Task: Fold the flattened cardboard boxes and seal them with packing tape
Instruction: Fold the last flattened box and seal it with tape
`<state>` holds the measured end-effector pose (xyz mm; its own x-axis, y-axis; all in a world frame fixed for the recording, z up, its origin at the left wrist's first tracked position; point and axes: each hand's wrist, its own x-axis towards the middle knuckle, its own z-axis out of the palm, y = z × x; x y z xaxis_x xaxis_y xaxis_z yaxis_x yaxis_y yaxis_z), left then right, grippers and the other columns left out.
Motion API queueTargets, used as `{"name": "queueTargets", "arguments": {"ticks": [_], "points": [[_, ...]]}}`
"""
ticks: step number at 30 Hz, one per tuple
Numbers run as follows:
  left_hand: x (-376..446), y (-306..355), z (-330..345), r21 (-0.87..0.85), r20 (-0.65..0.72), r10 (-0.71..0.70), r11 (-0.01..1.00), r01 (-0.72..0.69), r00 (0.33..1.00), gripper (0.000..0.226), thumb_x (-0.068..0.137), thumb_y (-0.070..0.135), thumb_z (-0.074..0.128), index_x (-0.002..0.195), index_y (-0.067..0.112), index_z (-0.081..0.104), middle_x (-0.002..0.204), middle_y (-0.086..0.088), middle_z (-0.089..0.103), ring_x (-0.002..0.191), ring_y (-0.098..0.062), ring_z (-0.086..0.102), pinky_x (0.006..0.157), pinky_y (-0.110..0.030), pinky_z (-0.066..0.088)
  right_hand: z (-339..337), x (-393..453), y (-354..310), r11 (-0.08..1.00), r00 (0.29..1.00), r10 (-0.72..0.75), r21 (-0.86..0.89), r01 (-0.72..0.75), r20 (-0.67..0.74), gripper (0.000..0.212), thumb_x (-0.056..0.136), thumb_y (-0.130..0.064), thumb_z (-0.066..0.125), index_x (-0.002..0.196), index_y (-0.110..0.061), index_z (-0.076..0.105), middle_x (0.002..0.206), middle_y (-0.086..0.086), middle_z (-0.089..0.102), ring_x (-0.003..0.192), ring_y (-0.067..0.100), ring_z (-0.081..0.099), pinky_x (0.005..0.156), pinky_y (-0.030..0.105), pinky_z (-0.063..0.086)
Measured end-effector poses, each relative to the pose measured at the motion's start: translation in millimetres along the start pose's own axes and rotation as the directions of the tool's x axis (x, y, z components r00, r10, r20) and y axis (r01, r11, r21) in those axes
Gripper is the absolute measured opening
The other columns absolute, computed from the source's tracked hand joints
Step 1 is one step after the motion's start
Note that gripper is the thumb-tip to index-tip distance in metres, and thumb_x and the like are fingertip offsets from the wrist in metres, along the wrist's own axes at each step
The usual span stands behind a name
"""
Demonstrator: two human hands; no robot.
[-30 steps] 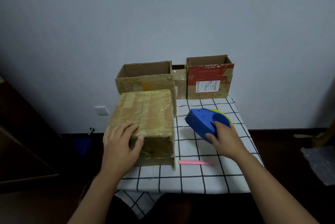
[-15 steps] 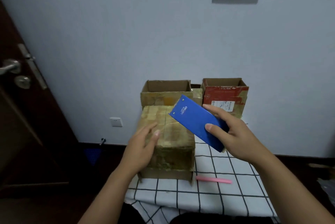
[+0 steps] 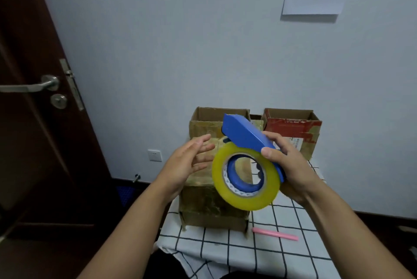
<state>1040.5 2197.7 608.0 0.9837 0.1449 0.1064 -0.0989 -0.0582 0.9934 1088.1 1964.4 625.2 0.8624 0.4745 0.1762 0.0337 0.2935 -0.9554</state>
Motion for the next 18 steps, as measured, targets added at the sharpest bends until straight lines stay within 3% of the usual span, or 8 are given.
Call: {"name": "queueTargets", "arguments": {"ticks": [3,5,8,10,13,16,18], "points": [[-6,3,0,-0.028,0.034,-0.016,0.999,0.016,0.999,0.037,0.097,0.045,0.047,0.132,0.035,0.053,0.125,0.005,0.067,0.1,-0.013,0.069,0.08,-0.029,0.055,1,5,16,0.971,0.994,0.101,0.213,-0.106,0.034,0.087,0.044,-0.031,0.093,0.117,-0.008,0.054,0.087,0.013,0.066,0.062,0.023,0.063,0.051,0.033,0.053],[-11,5,-1,-0.045,0.081,-0.046,0.998,0.049,0.996,0.061,0.082,0.054,0.065,0.137,0.036,0.046,0.121,0.004,0.069,0.094,-0.015,0.071,0.076,-0.029,0.055,0,8,27,0.921,0.985,0.155,0.351,-0.171,0.072,0.088,0.041,-0.035,0.096,0.114,-0.008,0.055,0.078,0.011,0.061,0.057,0.021,0.058,0.047,0.032,0.051],[-13,6,-2,0.005,0.123,-0.08,0.997,0.08,0.989,0.087,0.072,0.045,0.079,0.146,0.037,0.034,0.109,-0.004,0.074,0.101,-0.02,0.07,0.1,-0.046,0.048,0,12,41,0.858,0.971,0.221,0.454,-0.239,0.092,0.079,0.044,-0.034,0.096,0.107,-0.006,0.059,0.077,0.01,0.056,0.06,0.02,0.056,0.049,0.03,0.051],[-13,5,-3,0.007,0.089,-0.089,0.996,0.089,0.992,0.094,0.07,0.035,0.081,0.148,0.035,0.028,0.101,-0.008,0.075,0.102,-0.022,0.07,0.109,-0.054,0.037,2,13,41,0.89,0.966,0.255,0.38,-0.251,0.042,0.067,0.052,-0.036,0.092,0.104,-0.005,0.065,0.083,0.013,0.061,0.066,0.022,0.059,0.056,0.032,0.054],[-13,2,-6,0.006,0.041,-0.087,0.996,0.086,0.995,0.094,0.071,0.028,0.082,0.147,0.035,0.029,0.098,-0.009,0.076,0.099,-0.022,0.071,0.109,-0.055,0.038,2,14,34,0.976,0.975,0.215,0.02,-0.215,-0.047,0.044,0.078,-0.039,0.069,0.113,-0.014,0.067,0.094,0.008,0.072,0.077,0.019,0.068,0.071,0.034,0.058],[-15,0,-6,-0.016,0.006,-0.064,0.998,0.064,0.998,0.083,0.077,0.021,0.079,0.145,0.036,0.033,0.099,-0.01,0.075,0.1,-0.023,0.07,0.101,-0.051,0.047,-1,20,29,0.956,0.985,0.168,-0.248,-0.155,0.032,0.062,0.08,-0.053,0.07,0.138,-0.046,0.051,0.133,-0.015,0.062,0.119,0.009,0.061,0.102,0.039,0.047],[-18,-2,-4,-0.029,-0.006,-0.045,0.999,0.045,0.999,0.083,0.073,0.023,0.08,0.142,0.038,0.036,0.098,-0.012,0.075,0.103,-0.024,0.069,0.099,-0.049,0.05,-1,21,32,0.947,0.987,0.137,-0.304,-0.104,0.089,0.073,0.074,-0.059,0.076,0.14,-0.05,0.046,0.144,-0.019,0.051,0.132,0.009,0.051,0.109,0.038,0.04]]}}
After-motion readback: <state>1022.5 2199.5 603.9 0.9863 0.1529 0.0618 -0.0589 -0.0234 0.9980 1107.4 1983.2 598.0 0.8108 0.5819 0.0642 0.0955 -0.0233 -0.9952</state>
